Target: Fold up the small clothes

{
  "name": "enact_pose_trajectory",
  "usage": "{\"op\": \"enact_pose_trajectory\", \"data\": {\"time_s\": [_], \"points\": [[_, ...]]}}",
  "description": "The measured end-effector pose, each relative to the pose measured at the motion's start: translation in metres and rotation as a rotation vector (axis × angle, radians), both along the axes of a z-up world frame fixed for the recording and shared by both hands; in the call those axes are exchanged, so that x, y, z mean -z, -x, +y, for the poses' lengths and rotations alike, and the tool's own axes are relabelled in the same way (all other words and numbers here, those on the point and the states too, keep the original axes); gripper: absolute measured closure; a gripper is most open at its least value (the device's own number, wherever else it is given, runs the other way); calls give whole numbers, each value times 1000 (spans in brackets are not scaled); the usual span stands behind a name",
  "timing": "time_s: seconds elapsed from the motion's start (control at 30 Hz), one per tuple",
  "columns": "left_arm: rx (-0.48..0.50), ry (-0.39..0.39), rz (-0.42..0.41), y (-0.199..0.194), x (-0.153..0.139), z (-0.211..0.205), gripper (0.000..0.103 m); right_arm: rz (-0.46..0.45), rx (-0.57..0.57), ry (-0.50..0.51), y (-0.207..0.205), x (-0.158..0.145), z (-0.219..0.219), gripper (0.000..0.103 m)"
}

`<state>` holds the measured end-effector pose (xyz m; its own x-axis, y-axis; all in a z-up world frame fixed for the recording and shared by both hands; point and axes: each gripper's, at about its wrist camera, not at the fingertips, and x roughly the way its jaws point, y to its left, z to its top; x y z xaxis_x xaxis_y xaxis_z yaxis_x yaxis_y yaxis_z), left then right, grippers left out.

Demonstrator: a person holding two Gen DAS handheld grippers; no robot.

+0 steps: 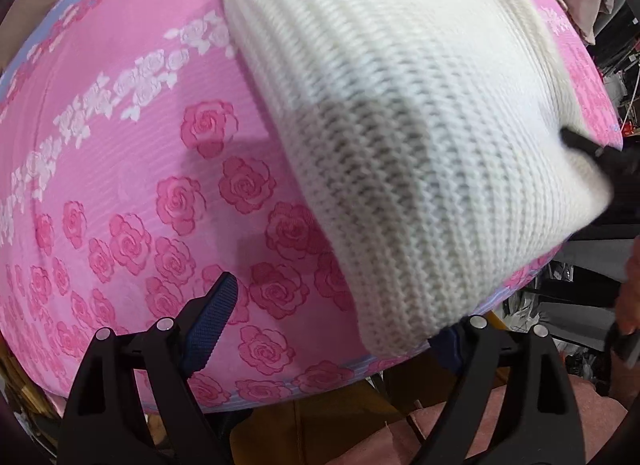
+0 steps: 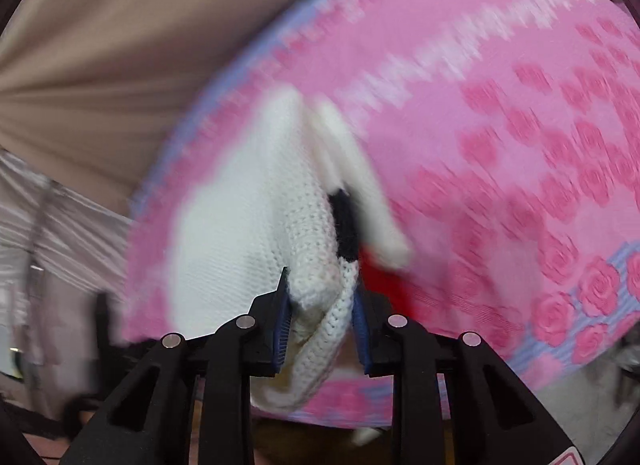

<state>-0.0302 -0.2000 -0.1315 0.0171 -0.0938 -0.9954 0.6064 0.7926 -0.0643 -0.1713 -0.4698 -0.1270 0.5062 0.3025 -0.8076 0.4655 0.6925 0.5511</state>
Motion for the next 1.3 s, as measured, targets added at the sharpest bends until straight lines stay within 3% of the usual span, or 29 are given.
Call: {"op": "enact_pose_trajectory", "data": {"time_s": [0.17,0.3,0.4,0.47,0.57,0.6,0.7,0.73,0.77,0.87,0.9,0.93,1.0,1.07,1.2,1.3], "points": [[-29,56,-19,-1,-10,5,19,-71,56,-76,8,-16,-2,66],[-33,121,-12,0,-23,13,20,-62,4,-68,2,-21,3,52],[-19,221,43,1,-40,23,18,-31,-29,-41,-16,-17,12,53],[-30,258,6,-1,-57,38,15,-7,-76,21,-36,-23,24,72],[-107,252,-66,-13,-77,59,14,-155,-140,-41,-56,-68,45,77],[-154,253,-89,-21,-84,69,14,-270,-146,-110,-58,-99,50,77],[-275,262,-166,-38,-101,91,13,-441,-115,-195,-47,-141,45,79],[-290,263,-182,-39,-104,97,13,-423,-90,-163,-42,-136,38,79],[-300,260,-195,-42,-104,96,13,-336,-54,-78,-37,-118,28,79],[-301,228,-202,-44,-93,84,13,-8,6,47,-25,-25,3,79],[-296,221,-194,-42,-88,78,13,56,13,50,-21,-3,-1,79],[-292,213,-182,-40,-84,75,13,10,48,-28,-11,6,-6,77],[-284,208,-150,-31,-80,67,13,-26,87,-62,-5,-5,-10,75],[-266,208,-120,-26,-73,58,13,-35,89,10,-4,-25,-5,69],[-197,174,-111,-19,-61,27,13,-92,31,220,-4,-74,16,69],[-159,84,-123,-13,-46,10,13,-178,-102,189,-12,-99,49,69]]}}
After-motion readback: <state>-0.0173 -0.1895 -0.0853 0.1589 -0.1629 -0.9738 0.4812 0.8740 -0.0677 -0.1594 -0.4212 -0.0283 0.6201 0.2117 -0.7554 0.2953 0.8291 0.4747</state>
